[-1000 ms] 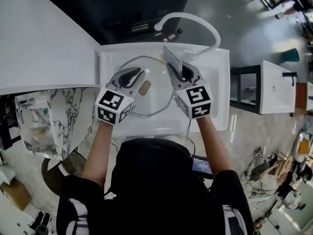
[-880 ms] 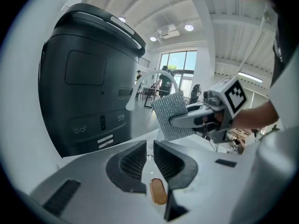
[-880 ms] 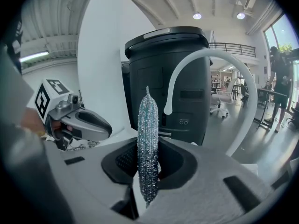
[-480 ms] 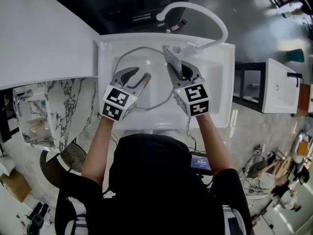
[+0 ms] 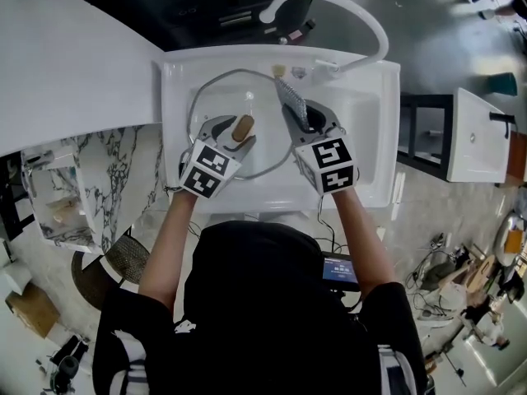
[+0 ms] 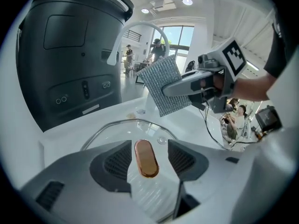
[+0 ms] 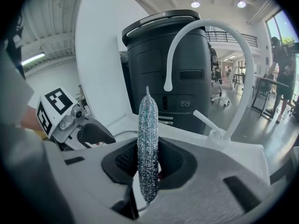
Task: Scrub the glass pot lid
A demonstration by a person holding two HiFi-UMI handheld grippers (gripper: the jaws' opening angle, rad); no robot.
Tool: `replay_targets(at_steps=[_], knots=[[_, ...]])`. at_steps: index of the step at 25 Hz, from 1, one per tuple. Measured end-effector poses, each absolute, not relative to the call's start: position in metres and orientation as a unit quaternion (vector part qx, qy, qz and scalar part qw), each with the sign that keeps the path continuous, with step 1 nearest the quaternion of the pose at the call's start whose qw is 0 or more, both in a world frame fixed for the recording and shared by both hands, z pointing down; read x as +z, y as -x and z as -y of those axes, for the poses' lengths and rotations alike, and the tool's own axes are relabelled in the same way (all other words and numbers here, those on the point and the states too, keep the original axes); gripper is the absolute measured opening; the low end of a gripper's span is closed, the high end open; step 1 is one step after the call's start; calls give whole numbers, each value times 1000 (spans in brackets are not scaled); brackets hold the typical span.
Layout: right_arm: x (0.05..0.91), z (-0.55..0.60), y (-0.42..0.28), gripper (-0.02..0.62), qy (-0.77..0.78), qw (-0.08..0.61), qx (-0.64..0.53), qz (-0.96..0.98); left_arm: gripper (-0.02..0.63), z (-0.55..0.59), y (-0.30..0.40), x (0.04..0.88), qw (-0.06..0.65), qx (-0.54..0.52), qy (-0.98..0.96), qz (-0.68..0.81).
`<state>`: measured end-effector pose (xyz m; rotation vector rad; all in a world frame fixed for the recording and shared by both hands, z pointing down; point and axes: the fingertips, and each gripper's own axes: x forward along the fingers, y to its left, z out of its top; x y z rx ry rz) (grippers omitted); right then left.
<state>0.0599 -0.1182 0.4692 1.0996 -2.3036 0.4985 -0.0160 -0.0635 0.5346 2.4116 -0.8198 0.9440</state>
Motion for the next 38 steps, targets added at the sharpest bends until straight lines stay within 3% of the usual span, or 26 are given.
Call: replay_targets(at_steps=[26, 38], knots=[[511, 103, -68, 66, -402, 278, 224, 843, 235, 66, 10, 590, 175, 417, -845, 286], [528, 97, -71, 66, -382, 311, 228, 840, 194, 65, 9, 594, 156, 432, -846, 271]])
